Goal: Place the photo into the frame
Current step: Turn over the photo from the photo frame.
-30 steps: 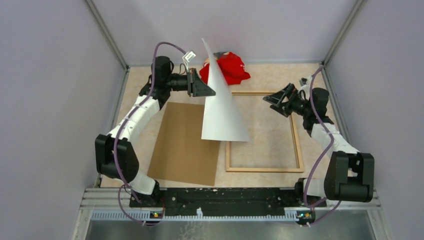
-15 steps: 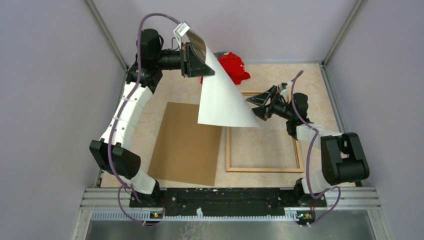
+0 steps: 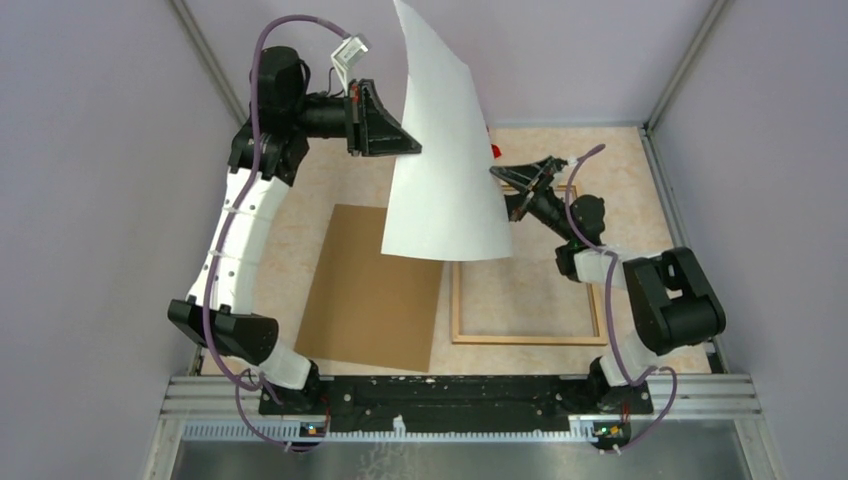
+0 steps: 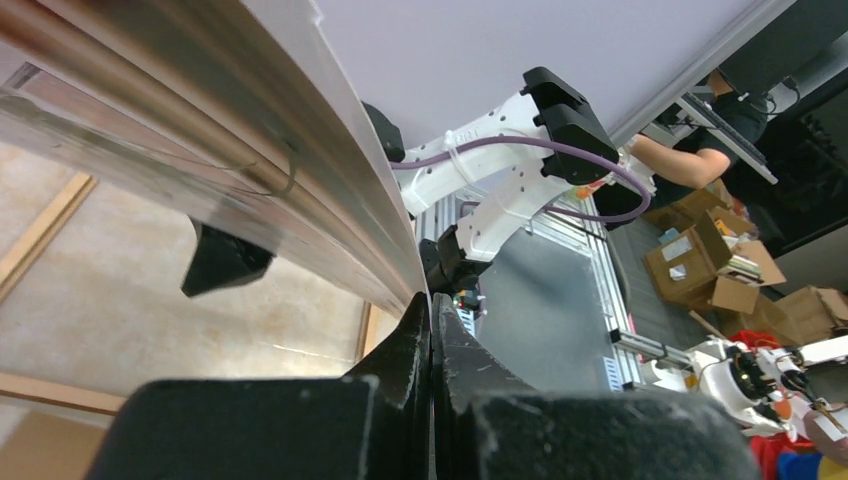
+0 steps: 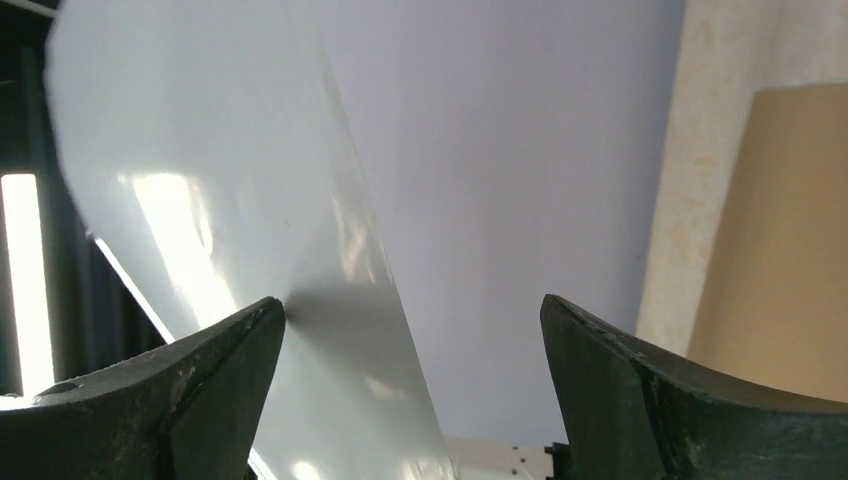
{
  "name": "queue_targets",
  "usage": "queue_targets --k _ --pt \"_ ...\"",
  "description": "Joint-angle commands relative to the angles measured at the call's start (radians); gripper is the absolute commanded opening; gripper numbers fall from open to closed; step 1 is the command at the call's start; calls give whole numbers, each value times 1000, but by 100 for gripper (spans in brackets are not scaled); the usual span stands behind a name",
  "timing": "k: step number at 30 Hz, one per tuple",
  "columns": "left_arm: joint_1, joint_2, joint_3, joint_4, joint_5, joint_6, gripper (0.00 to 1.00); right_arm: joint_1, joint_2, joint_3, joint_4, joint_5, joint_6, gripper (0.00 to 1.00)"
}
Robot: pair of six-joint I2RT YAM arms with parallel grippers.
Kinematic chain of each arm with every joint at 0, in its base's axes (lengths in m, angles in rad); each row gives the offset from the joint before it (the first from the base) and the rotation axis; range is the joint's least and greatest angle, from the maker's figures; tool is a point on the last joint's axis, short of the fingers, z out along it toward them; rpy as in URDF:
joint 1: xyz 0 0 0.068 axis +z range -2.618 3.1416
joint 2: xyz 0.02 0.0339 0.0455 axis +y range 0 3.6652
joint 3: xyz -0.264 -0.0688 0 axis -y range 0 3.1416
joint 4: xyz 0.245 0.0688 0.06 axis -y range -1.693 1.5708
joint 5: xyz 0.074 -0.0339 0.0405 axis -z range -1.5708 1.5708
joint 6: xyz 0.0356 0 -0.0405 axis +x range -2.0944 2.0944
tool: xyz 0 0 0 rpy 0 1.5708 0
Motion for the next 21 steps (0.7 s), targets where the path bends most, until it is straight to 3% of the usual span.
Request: queue_targets --k 1,6,12,21 --pt "16 -73 -25 -17 25 -62 1 1 29 49 201 63 88 99" --pt "28 -89 -23 -76 8 -28 1 4 80 66 388 84 193 99" --pt "37 -81 -60 -283 -22 130 0 -12 -12 128 244 12 101 99" --pt "53 -99 -97 -434 -43 250 0 -88 -97 183 116 -25 10 99"
